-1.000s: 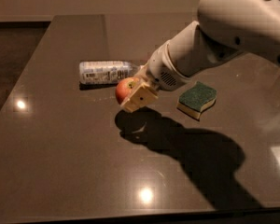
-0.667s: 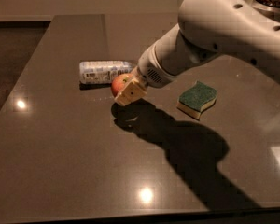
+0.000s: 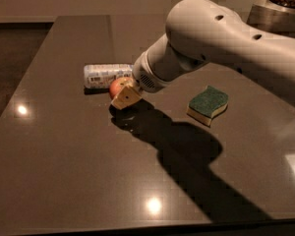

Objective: Move apple near blue plastic bottle

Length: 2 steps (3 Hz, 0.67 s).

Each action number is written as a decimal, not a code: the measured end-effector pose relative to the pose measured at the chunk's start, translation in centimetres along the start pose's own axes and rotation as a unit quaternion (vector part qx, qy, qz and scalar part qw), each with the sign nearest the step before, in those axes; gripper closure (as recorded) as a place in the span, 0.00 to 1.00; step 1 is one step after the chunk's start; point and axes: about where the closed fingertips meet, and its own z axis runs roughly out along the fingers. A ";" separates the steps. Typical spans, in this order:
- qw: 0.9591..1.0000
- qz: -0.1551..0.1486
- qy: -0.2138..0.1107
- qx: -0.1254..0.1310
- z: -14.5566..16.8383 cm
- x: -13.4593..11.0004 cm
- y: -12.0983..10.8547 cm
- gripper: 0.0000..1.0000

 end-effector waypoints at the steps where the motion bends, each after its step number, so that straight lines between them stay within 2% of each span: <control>1: 1.000 0.010 -0.002 0.007 1.3 0.1 -0.1 0.30; 2: 1.000 0.021 -0.005 0.014 2.1 0.3 -0.2 0.00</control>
Offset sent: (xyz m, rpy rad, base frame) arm 0.0151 0.0069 -0.0305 0.0249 0.0056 -0.0842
